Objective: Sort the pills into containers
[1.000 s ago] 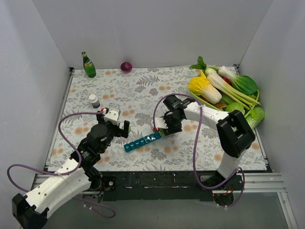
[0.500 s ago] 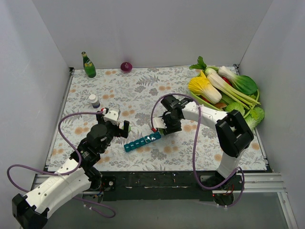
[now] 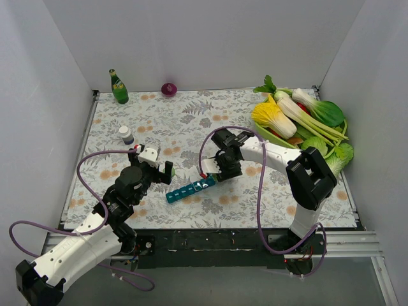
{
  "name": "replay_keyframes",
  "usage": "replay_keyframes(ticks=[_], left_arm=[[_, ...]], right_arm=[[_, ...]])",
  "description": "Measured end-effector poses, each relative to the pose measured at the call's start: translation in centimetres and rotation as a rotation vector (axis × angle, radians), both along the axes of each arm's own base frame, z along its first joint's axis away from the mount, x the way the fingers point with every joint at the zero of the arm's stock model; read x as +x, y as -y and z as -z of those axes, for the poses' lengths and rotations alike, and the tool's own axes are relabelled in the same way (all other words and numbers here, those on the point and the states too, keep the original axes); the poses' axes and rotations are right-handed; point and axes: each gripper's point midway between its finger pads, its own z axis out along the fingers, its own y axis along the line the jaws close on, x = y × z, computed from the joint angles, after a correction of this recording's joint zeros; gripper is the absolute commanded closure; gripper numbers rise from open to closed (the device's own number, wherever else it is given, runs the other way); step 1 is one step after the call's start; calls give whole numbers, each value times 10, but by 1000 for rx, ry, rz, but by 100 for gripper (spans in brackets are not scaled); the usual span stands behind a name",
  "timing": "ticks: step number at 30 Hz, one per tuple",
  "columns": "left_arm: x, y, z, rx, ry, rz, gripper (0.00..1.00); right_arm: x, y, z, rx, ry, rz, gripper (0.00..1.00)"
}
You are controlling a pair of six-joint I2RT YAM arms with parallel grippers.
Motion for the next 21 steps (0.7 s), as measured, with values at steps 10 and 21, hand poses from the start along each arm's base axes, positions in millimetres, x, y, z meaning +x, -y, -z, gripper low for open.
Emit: replay_keyframes(ticks=[10,21], left_arm=[[-1,1,-1,-5,3,10,2],[-2,2,-3,-8,6,13,2]], right_arm=[[0,0,1,-32,14,-1,99],[3,-2,-2,-48,39,-1,99]])
